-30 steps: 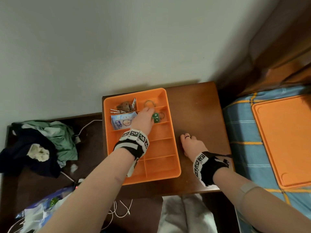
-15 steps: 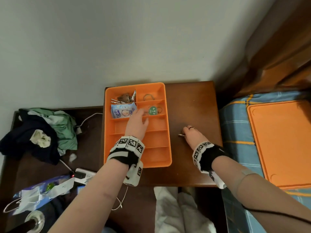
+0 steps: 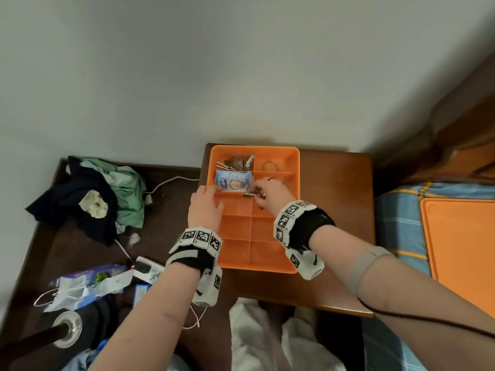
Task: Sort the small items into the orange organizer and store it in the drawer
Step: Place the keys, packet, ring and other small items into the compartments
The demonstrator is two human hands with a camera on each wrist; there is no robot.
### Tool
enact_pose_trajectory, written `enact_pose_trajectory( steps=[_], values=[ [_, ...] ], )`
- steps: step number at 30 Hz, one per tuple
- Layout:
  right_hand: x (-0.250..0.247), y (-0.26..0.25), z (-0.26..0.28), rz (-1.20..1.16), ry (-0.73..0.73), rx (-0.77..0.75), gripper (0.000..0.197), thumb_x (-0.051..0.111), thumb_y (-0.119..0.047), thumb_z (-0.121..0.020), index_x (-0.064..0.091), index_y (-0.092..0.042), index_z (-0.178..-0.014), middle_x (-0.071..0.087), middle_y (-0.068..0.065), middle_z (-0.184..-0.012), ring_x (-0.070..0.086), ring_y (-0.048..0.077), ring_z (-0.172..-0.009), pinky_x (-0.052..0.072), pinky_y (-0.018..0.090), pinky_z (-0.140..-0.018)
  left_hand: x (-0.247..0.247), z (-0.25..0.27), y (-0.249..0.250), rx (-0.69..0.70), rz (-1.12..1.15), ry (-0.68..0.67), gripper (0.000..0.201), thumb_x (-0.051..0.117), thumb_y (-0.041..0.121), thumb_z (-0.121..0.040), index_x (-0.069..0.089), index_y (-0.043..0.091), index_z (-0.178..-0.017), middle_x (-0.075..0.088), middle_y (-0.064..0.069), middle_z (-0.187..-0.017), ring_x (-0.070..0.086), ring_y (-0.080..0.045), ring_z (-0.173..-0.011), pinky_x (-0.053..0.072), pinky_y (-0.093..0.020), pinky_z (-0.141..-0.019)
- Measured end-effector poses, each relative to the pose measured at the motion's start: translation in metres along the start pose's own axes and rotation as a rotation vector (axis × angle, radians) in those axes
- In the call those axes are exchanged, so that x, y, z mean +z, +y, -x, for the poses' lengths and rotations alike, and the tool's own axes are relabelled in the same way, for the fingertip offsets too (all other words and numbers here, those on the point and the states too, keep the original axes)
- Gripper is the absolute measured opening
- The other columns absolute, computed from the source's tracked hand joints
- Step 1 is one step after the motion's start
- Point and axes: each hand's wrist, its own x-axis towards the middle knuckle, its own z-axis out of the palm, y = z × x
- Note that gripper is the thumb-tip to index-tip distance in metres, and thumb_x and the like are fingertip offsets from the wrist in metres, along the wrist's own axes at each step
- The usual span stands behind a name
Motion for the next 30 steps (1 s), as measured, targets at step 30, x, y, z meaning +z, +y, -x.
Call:
enact_pose_trajectory(
  steps=[30],
  values=[
    [0.013, -0.007, 0.011, 0.155, 0.13, 0.13, 0.023, 0.045, -0.029, -0.094, 0.059, -0.023, -0.111, 0.069, 0.005, -0.103, 0.064, 0.028, -0.095, 0.05, 0.036, -0.075, 0.001, -0.019, 0.016, 0.152, 0.082, 0.004, 0.042, 0.046, 0.023, -0.093, 0.042, 0.015, -0.135, 0.046, -0.005, -0.14, 0.037, -0.023, -0.134, 0.03, -0.039, -0.113]
  ],
)
